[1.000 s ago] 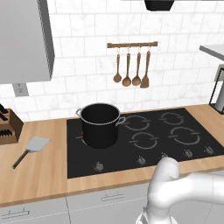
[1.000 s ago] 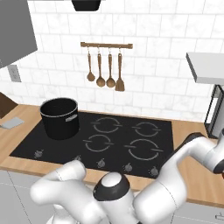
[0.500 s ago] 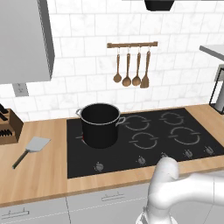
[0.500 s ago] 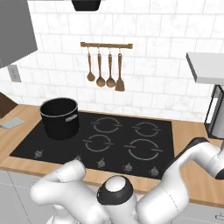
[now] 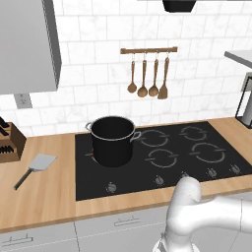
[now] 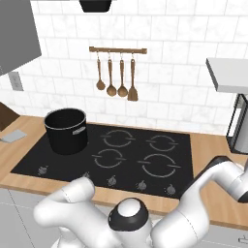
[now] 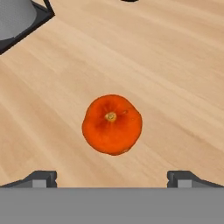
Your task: Put the tomato and squash in the pot. Retrieve the spatula and lightly stir the vegetables in the pot.
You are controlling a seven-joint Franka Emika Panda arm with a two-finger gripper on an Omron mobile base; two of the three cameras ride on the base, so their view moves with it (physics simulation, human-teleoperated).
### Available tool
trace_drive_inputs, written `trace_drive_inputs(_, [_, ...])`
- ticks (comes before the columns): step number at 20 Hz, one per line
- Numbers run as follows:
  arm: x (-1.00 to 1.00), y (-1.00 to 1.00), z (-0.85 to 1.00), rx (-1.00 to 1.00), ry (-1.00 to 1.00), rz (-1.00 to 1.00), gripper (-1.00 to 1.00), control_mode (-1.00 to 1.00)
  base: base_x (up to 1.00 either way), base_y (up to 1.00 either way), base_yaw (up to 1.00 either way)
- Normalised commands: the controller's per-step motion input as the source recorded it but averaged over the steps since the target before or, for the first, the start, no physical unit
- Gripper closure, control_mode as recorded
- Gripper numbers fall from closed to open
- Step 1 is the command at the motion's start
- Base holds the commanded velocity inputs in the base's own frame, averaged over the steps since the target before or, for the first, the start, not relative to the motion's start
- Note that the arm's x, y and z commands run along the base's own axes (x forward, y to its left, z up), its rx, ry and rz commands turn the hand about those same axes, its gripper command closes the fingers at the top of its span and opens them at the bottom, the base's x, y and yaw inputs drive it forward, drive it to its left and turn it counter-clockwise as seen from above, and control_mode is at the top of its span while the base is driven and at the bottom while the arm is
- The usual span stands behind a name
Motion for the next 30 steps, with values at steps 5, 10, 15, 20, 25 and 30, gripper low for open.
trace_drive_inputs(5, [0.14, -0.15, -0.04, 0.0, 0.0, 0.0, -1.0, -1.0, 0.0, 0.0, 0.0])
trace_drive_inputs(10, [0.15, -0.19, 0.0, 0.0, 0.0, 0.0, -1.0, -1.0, 0.0, 0.0, 0.0])
trace_drive_inputs(15, [0.1, -0.2, 0.0, 0.0, 0.0, 0.0, -1.0, -1.0, 0.0, 0.0, 0.0])
trace_drive_inputs(20, [0.01, -0.1, -0.11, 0.0, 0.0, 0.0, -1.0, -1.0, 0.0, 0.0, 0.0])
trace_drive_inputs(25, [0.04, -0.01, -0.15, 0.0, 0.0, 0.0, -1.0, -1.0, 0.0, 0.0, 0.0])
trace_drive_inputs(30, [0.07, 0.0, -0.09, 0.0, 0.0, 0.0, -1.0, -1.0, 0.0, 0.0, 0.0])
